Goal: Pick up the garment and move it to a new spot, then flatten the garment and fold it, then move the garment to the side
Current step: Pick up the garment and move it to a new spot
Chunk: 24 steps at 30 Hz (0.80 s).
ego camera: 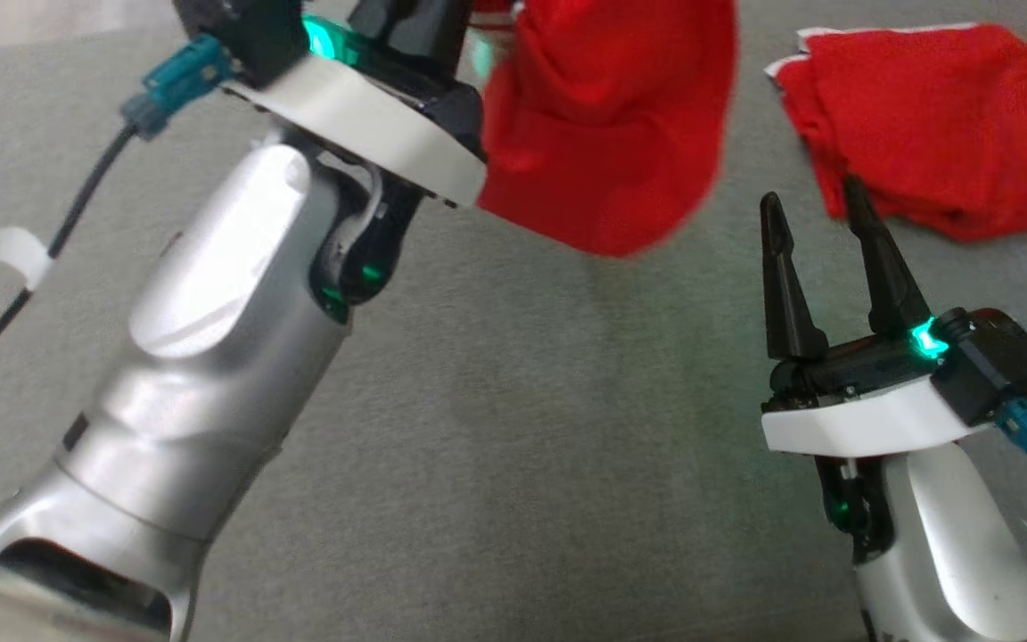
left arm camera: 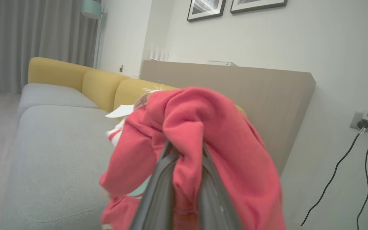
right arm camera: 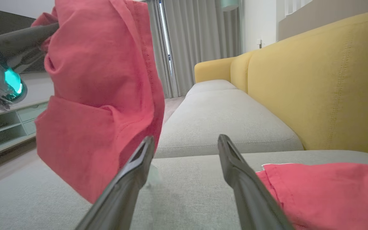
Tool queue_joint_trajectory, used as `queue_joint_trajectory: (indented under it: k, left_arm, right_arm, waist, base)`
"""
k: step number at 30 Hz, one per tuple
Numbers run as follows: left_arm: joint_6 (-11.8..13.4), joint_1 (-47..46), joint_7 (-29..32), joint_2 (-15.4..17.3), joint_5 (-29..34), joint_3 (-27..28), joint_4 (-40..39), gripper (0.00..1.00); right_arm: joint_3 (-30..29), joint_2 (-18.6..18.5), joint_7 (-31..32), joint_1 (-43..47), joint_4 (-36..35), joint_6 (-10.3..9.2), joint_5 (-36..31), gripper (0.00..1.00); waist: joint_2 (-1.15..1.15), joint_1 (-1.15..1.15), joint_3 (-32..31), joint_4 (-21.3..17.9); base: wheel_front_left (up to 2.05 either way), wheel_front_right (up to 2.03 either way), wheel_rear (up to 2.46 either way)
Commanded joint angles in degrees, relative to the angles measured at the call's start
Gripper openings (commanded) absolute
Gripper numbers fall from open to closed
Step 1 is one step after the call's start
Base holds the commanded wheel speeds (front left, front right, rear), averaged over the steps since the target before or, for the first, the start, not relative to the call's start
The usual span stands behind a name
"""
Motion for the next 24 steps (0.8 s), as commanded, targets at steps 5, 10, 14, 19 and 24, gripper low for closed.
queue_joint_trajectory:
  k: [5, 10, 14, 19, 24]
  left_arm:
    - [2.81, -1.21, -1.63, 1.44, 2.78, 0.43, 1.76, 0.00]
    - [2.79, 2.25, -4.28, 1.36, 3.25, -0.57, 9.77, 0.73]
    - [2.06, 3.63, -7.87, 1.30, 4.27, -0.99, 15.19, 1.00]
    - [2.16, 6.20, -10.70, 2.37, 5.63, 2.08, 15.82, 1.00]
    - [2.40, 15.15, -10.88, 4.54, 9.77, 9.18, 7.01, 1.00]
  right_arm:
    - [2.23, 0.22, -0.60, -2.79, -2.86, -0.05, 0.60, 1.00]
    - [1.99, 0.22, -0.60, -2.97, -3.05, -0.05, 0.22, 1.00]
    - [1.82, 0.22, -0.60, -2.64, -2.98, -0.05, -0.57, 1.00]
    - [1.12, 0.22, -0.60, -1.80, -2.57, -0.05, -1.93, 1.00]
    - [0.09, 0.22, -0.60, -0.08, -1.60, -0.05, -3.53, 1.00]
  waist:
    - [0.00, 0.00, 2.21, -3.92]
    - [0.00, 0.00, 3.31, -4.35]
    - [0.00, 0.00, 3.33, -3.16]
    - [0.00, 0.00, 1.97, 0.55]
    - [0.00, 0.00, -0.50, 5.68]
  base:
    - [0.00, 0.00, 0.00]
    - [0.00, 0.00, 0.00]
    - [0.00, 0.00, 0.00]
    - [0.00, 0.00, 0.00]
    - [0.00, 0.00, 0.00]
